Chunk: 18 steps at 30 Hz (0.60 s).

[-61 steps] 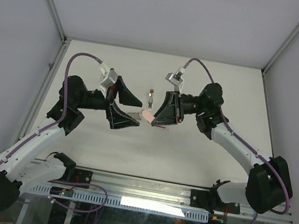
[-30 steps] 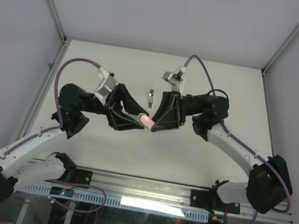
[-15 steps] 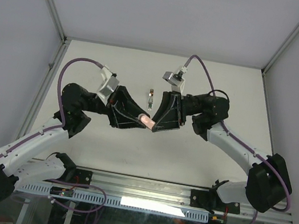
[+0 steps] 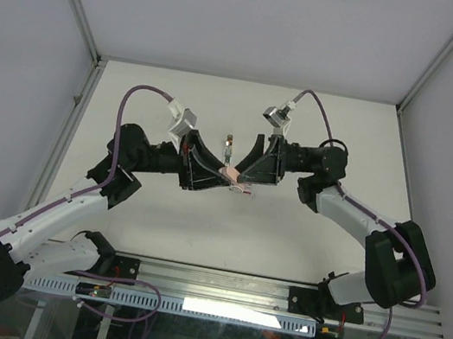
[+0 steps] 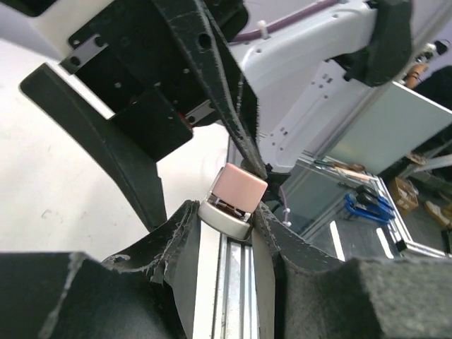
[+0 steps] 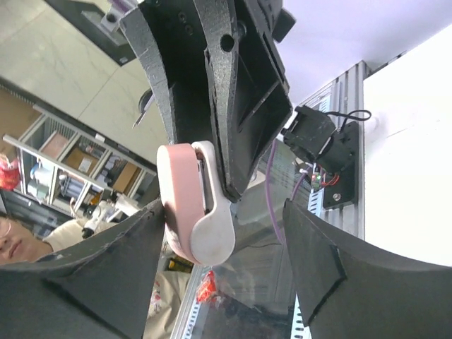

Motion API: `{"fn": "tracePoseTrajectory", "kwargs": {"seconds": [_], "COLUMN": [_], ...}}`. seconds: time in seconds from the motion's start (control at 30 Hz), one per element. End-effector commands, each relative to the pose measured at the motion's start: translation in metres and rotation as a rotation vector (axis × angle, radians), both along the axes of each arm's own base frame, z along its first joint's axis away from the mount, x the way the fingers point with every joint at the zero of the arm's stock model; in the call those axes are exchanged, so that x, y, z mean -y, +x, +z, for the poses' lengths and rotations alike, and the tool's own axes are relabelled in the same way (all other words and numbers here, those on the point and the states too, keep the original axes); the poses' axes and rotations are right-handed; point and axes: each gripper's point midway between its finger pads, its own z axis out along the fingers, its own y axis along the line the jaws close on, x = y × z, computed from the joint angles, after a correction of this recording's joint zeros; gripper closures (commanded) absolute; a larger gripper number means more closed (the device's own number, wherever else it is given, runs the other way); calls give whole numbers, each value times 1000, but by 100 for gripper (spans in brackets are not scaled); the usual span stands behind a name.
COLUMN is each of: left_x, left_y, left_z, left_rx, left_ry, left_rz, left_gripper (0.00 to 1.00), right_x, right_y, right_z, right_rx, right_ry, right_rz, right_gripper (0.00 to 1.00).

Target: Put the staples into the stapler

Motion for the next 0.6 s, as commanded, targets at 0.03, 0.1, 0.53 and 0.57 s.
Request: {"fn": "tracePoseTrajectory", "kwargs": {"seconds": [0.03, 0.1, 0.53, 0.57], "left_x": [3, 2, 8, 8], "left_y": [29, 35, 44, 43], "left_z": [-11, -16, -39, -39], "left_rx": [-104, -136, -242, -237], "left_ry": [26, 52, 147, 151], "left_rz": [150, 185, 193, 180], "left_gripper": [100, 100, 100, 100], "right_x": [7, 17, 35, 36], "right_y": [19, 26, 67, 63], "right_z": [-1, -2, -30, -30], "right_rx": [40, 41, 106, 61], "right_ry": [74, 93, -89, -118], "right_rz": [-103, -146, -437, -434], "right_gripper": [25, 21, 19, 19]}}
